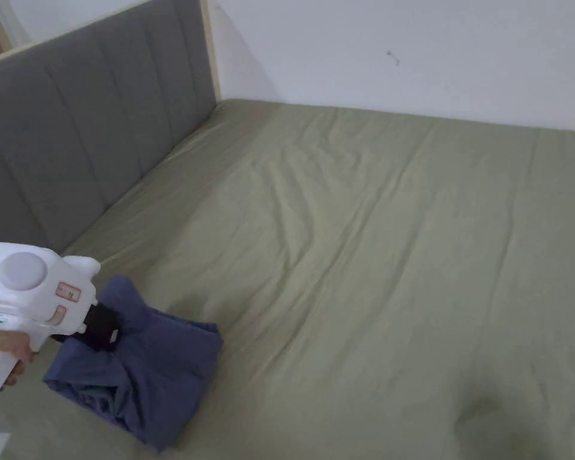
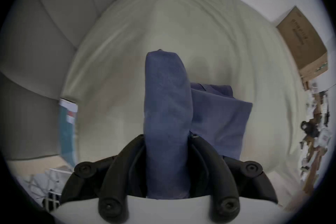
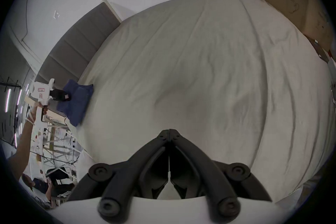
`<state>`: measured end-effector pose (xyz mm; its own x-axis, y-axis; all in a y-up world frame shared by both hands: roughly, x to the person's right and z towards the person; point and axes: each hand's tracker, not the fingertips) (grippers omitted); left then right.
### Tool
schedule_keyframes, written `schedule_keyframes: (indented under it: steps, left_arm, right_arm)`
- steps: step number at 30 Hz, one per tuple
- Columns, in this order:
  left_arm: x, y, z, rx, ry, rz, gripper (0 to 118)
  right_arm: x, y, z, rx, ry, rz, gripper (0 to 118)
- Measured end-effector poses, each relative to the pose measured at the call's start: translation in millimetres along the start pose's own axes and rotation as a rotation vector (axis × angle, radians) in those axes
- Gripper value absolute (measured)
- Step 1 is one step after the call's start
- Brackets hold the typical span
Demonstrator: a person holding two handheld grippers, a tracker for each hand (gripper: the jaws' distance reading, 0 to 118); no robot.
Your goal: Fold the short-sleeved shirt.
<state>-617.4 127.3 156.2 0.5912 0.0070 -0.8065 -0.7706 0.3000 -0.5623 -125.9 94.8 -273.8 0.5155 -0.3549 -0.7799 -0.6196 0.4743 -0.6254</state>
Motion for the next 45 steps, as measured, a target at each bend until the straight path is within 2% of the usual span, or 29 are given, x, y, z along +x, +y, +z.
schedule_keyframes:
  steps: [3,4,6,7,8,9,10,13,16,17,18,19,20,21,22,24,26,28,33,35,38,40,42,45]
  left_arm:
    - [-14.7,-0.5,-9.0,-0.023,0.133,-0.013,30]
    - [-23.0,-0.2,-15.0,-0.020,0.180,-0.034,34]
    - [-26.7,-2.7,-20.2,-0.011,0.287,-0.043,60]
    - [-29.5,-4.8,-20.2,0.029,0.299,0.000,71]
    - [-32.2,-6.3,-19.8,0.040,0.292,0.033,92]
    - [-33.7,-8.4,-19.3,0.038,0.262,0.076,107]
    - [-34.0,-10.2,-17.6,0.047,0.235,0.107,115]
    - [-32.2,-9.8,-8.6,0.064,0.173,0.166,115]
    - [-16.9,-13.3,6.1,0.122,0.141,0.162,115]
    - [-7.0,-17.1,13.7,0.155,0.112,0.152,113]
    - [2.4,-19.8,20.1,0.180,0.081,0.152,106]
    - [13.0,-23.3,28.2,0.194,0.050,0.153,91]
    - [26.3,-27.1,35.9,0.228,0.018,0.150,53]
    - [40.7,-32.3,42.7,0.270,0.002,0.139,23]
    - [54.2,-36.9,47.6,0.283,0.011,0.128,4]
    - [88.1,-50.5,58.7,0.374,-0.012,0.105,0]
    - [118.5,-60.8,65.3,0.399,-0.083,0.138,0]
    - [157.2,-73.9,72.4,0.441,-0.158,0.091,0]
    - [235.2,-88.6,86.3,0.508,-0.124,0.015,0]
    - [261.9,-95.4,98.2,0.590,-0.052,0.052,0]
    - [295.9,-108.6,128.0,0.767,-0.074,-0.015,0]
    - [317.4,-118.1,154.0,0.893,-0.030,-0.066,0]
    - [331.5,-126.1,174.7,1.004,0.010,-0.090,0]
    - [351.8,-137.5,201.5,1.110,-0.008,-0.095,0]
  right_arm:
    - [-2.6,1.3,-0.9,-0.002,-0.011,-0.018,0]
    - [-2.2,1.0,-1.2,-0.002,-0.012,-0.019,0]
    - [-4.0,1.9,-2.5,-0.008,-0.013,-0.019,0]
    - [-4.3,1.9,-3.5,-0.013,-0.014,-0.016,0]
    - [-4.6,1.6,-3.9,-0.014,-0.018,-0.015,0]
    - [-4.8,1.8,-4.0,-0.015,-0.018,-0.017,0]
    - [-5.4,2.4,-3.8,-0.015,-0.012,-0.021,0]
    - [-6.1,2.3,-3.2,-0.011,-0.005,-0.027,0]
    - [-6.6,2.2,-0.6,-0.003,0.001,-0.028,0]
    - [-6.3,1.0,1.7,0.002,0.009,-0.031,0]
    - [-5.0,0.6,3.3,0.004,0.017,-0.033,0]
    - [-4.9,-0.6,5.1,0.006,0.021,-0.033,0]
    - [-5.0,-2.1,7.1,0.008,0.022,-0.032,0]
    - [-4.7,-3.6,9.0,0.010,0.025,-0.029,0]
    - [-2.1,-5.0,11.3,0.011,0.026,-0.028,0]
    - [0.6,-9.4,16.1,0.019,0.033,-0.031,0]
    - [5.1,-13.9,21.2,0.026,0.038,-0.032,0]
    - [8.4,-18.8,25.8,0.033,0.038,-0.039,0]
    - [17.9,-23.1,42.2,0.106,0.002,-0.029,0]
    - [17.6,-19.6,54.7,0.184,-0.044,-0.012,0]
    - [10.7,-11.2,85.6,0.336,-0.101,0.041,0]
    - [8.1,-5.1,109.5,0.443,-0.143,0.064,0]
    - [5.6,-1.0,132.5,0.563,-0.190,0.061,0]
    - [1.1,-0.5,166.2,0.756,-0.248,0.072,0]
